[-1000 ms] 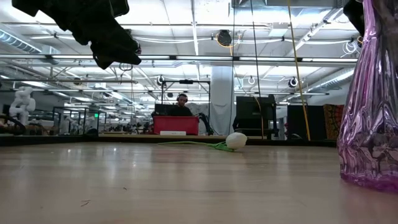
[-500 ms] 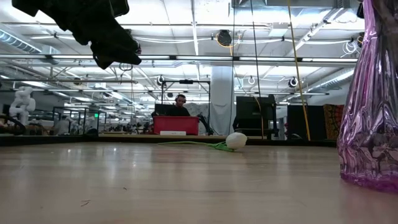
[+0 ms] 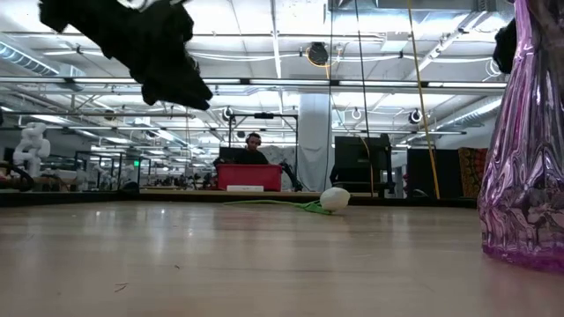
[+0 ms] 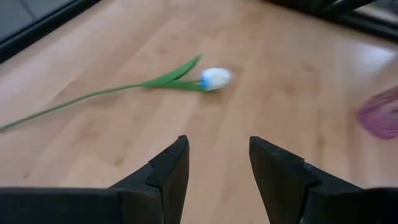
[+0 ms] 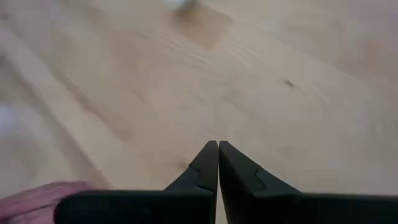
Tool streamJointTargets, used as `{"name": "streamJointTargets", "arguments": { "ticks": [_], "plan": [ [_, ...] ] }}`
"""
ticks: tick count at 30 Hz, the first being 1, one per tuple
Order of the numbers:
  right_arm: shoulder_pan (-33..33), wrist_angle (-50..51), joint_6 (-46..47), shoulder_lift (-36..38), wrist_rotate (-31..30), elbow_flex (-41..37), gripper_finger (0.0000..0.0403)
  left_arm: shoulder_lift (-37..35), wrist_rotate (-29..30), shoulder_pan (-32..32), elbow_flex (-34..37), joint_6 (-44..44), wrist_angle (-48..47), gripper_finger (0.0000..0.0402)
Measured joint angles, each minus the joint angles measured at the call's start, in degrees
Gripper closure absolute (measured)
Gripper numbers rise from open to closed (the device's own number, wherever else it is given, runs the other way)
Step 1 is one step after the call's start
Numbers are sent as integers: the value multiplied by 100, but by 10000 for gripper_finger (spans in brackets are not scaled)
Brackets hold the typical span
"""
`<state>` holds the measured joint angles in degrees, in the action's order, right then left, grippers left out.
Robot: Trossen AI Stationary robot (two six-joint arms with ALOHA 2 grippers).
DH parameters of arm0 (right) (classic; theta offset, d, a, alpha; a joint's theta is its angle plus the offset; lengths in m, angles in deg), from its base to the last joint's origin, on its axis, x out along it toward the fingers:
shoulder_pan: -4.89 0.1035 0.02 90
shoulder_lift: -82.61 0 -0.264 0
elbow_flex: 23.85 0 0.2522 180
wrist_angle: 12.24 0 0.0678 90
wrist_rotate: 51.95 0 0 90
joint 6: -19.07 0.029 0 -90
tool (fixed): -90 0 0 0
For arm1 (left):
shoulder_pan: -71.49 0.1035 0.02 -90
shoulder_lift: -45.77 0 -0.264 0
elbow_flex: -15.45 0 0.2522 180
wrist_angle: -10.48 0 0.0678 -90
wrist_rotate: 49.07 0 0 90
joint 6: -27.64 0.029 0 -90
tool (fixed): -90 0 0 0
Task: Sort flowers into vase by color
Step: Put the white tulip into the transparent vase
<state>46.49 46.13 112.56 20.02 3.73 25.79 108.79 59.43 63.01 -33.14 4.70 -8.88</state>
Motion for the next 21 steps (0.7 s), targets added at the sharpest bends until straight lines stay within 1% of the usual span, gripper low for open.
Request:
{"name": "streamJointTargets", "arguments": {
  "ticks": [4,6,9,12,16,21],
  "plan": [
    [-120,117,628,-247,301,0,395,24,-641,679,-87,447,-184,234],
    [-148,78,878,-338,298,0,396,131,-1057,1018,-316,910,-329,241],
    [-215,52,1332,-443,275,0,401,441,-1522,1470,-844,1882,-809,251],
    [-303,46,1682,-512,273,0,402,975,-1748,1829,-1550,2904,-1457,254],
    [-402,-94,2062,-580,267,0,402,1954,-1865,2185,-2588,4236,-2337,254],
    [-499,-438,2138,-616,255,0,402,3206,-1998,2430,-3701,5808,-3147,254]
  ]
}}
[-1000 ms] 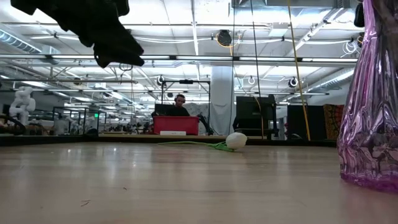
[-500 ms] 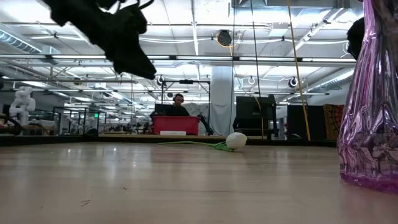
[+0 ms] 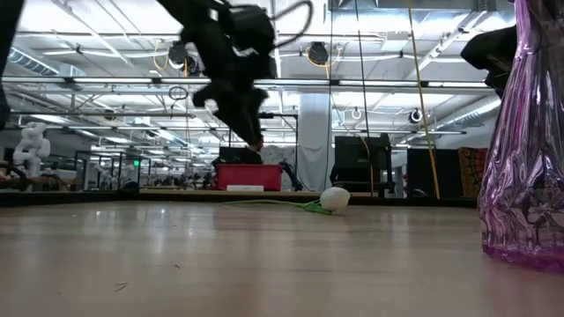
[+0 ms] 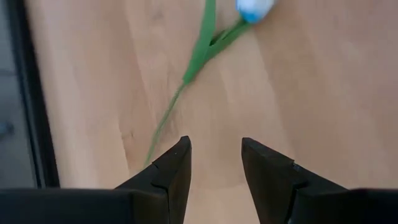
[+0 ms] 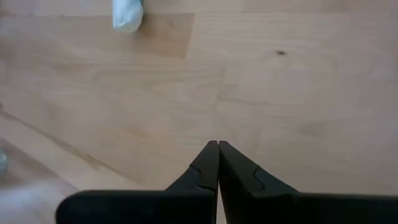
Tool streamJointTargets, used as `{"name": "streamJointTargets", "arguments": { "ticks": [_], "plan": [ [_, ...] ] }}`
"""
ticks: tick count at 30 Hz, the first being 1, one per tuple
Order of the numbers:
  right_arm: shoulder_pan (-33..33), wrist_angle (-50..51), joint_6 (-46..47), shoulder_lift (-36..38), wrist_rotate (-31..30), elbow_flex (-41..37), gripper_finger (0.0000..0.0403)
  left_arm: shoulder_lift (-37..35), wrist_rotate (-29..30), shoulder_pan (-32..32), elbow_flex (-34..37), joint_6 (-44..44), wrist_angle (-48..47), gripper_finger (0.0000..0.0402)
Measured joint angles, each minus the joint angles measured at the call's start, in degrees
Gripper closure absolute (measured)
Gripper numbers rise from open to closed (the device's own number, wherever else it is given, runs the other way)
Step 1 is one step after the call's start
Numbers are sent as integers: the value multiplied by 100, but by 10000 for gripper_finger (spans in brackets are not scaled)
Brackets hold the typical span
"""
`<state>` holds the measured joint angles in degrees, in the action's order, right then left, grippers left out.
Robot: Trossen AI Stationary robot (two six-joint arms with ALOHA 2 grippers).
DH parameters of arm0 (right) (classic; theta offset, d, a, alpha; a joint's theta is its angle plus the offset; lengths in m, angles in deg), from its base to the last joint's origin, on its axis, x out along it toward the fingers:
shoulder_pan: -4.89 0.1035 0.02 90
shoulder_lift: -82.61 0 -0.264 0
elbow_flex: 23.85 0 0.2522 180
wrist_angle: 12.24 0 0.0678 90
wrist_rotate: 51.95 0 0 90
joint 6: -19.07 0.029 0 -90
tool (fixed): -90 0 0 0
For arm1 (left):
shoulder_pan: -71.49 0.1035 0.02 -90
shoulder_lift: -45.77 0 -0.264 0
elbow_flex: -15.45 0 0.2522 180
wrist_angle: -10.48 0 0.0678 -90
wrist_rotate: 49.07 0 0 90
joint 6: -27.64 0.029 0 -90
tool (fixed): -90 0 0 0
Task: Sort flowers into vase by color
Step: Put the white tulip into the transparent vase
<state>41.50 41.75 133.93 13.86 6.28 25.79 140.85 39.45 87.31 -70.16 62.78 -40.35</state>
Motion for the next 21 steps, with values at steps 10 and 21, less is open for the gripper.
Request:
{"name": "streamJointTargets", "arguments": {
  "ticks": [10,21],
  "plan": [
    [-56,-421,0,-60,-15,0,403,1737,100,213,-1299,1456,-245,254],
    [-54,-540,-15,-63,4,0,403,2706,167,381,-1942,2089,-313,254]
  ]
}}
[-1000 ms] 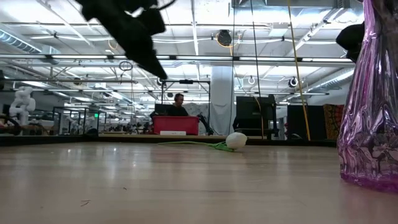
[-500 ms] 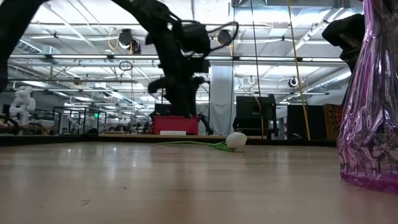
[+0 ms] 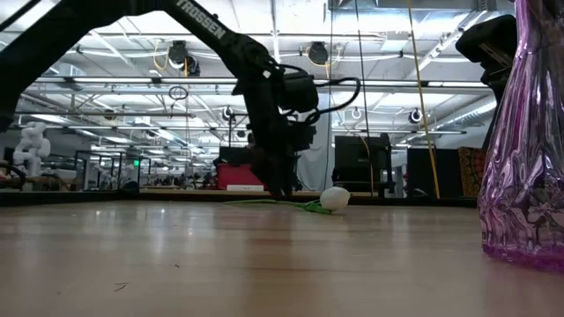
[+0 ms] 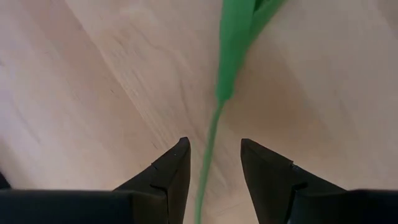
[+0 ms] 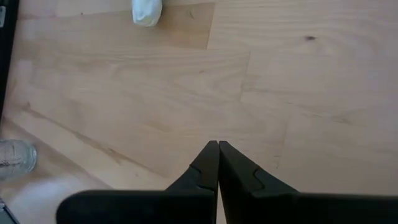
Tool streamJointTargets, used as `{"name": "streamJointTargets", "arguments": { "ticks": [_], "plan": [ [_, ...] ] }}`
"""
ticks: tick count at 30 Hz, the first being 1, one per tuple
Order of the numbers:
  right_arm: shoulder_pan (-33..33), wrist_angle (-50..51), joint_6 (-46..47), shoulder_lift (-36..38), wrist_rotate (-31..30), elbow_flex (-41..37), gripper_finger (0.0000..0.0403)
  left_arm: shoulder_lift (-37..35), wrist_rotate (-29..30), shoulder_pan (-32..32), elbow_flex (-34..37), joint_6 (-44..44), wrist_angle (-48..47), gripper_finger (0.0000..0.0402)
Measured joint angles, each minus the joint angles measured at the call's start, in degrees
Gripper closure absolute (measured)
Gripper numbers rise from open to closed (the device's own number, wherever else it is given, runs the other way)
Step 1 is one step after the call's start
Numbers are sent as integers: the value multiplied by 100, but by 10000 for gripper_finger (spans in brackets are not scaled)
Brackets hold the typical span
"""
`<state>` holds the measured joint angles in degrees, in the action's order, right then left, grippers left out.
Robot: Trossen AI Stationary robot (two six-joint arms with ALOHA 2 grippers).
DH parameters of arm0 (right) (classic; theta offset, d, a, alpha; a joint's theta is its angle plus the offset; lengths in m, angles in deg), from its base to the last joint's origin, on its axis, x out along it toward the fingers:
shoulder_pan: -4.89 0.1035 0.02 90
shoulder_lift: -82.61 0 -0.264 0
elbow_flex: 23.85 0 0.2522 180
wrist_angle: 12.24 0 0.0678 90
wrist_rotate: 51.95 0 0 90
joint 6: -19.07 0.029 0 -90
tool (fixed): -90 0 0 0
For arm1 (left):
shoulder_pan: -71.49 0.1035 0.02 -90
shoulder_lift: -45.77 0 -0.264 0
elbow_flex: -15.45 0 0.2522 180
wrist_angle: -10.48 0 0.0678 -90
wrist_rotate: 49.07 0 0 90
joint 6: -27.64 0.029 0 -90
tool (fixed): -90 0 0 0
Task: Sort flowers into vase by color
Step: Put the white tulip into the transparent vase
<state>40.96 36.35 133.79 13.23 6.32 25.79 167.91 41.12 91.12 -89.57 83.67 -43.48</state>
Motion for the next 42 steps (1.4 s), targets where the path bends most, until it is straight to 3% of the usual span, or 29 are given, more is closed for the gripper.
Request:
{"name": "streamJointTargets", "arguments": {
  "ticks": [8,11,15,17,22,25,28,36,39,42],
  "plan": [
    [0,-7,4,2,0,0,403,193,42,58,-35,291,-294,261],
    [0,-8,-3,2,-15,0,403,210,31,51,-36,293,-527,292],
    [0,-5,-3,2,-49,0,403,206,28,44,-38,235,-892,363],
    [2,-7,-12,2,-190,0,403,206,41,24,-38,-89,-1071,388],
    [-2,-7,-180,2,-464,0,403,120,-73,12,-22,-1375,-1784,394],
    [-2,-10,-332,2,-459,0,403,-73,-566,12,-16,-2086,-2211,396],
    [-2,-32,-526,2,-456,0,403,-447,-1038,-7,87,-2759,-2207,397],
    [19,-139,-1124,4,-384,2,403,-2465,-1063,-409,1541,-4871,-933,399],
    [39,-279,-1417,4,-381,2,403,-3360,-754,-764,2267,-5882,-365,400],
    [39,-434,-1725,4,-380,2,403,-4256,-38,-1286,2802,-6817,-29,400]
  ]
}}
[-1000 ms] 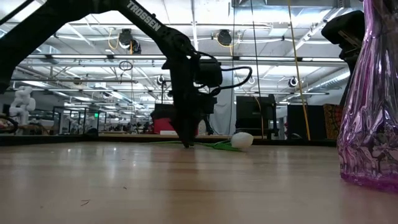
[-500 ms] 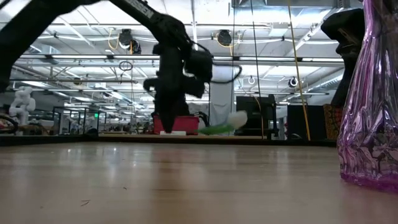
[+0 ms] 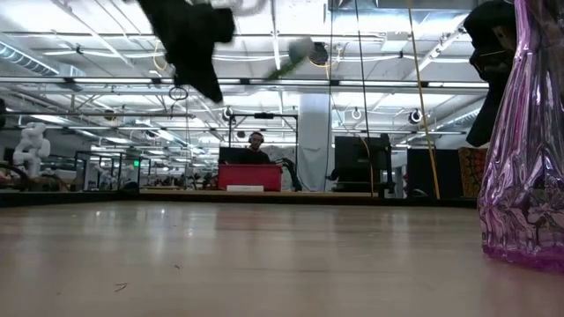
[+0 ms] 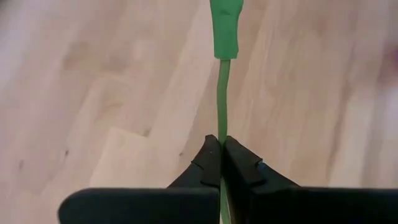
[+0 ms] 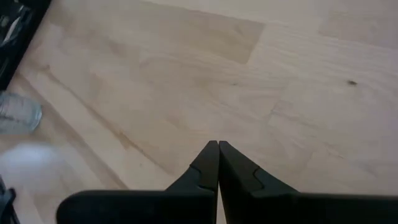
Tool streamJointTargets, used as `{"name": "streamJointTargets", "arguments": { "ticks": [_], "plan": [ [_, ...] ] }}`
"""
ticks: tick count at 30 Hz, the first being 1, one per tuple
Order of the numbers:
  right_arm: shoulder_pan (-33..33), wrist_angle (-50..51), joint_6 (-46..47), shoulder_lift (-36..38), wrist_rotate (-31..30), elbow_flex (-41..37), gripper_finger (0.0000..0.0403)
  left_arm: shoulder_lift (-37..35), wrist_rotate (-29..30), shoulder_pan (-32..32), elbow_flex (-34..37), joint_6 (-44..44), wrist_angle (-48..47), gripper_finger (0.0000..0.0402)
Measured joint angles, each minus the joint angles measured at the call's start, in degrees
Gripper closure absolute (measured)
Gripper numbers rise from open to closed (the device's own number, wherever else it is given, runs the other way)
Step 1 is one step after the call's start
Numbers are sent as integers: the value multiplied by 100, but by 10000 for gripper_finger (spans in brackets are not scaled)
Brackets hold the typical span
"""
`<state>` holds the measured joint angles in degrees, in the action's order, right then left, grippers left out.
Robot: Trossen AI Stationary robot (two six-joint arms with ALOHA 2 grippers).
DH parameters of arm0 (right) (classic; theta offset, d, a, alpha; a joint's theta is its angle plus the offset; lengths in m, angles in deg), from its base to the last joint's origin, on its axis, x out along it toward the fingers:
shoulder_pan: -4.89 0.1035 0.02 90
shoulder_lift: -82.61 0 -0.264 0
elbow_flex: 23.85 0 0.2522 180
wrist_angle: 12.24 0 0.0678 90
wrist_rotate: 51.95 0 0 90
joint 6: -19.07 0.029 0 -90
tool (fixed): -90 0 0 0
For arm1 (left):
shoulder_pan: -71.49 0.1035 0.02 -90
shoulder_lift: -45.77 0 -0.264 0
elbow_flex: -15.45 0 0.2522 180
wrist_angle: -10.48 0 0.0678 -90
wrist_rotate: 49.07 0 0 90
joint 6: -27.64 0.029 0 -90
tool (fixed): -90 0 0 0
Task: Sort flowers into vase by color
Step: Put the white tulip into the transparent vase
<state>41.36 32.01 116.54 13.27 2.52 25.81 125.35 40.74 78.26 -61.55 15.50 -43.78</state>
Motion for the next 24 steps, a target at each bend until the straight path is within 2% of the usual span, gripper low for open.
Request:
{"name": "streamJointTargets", "arguments": {
  "ticks": [6,10,13,18,24],
  "plan": [
    [0,-164,-534,0,-8,0,403,-1609,1832,-1252,216,-1545,297,400],
    [0,-288,-834,0,-11,0,403,-2509,3118,-2168,210,-1902,623,400],
    [0,-309,-961,0,-13,0,403,-2963,3805,-2730,54,-1910,543,400],
    [0,-387,-988,0,-13,0,403,-3318,4221,-3306,-532,-1906,-112,401],
    [0,-629,-1012,0,-12,0,403,-3372,4162,-3776,-1306,-2054,-1261,401]
  ]
}}
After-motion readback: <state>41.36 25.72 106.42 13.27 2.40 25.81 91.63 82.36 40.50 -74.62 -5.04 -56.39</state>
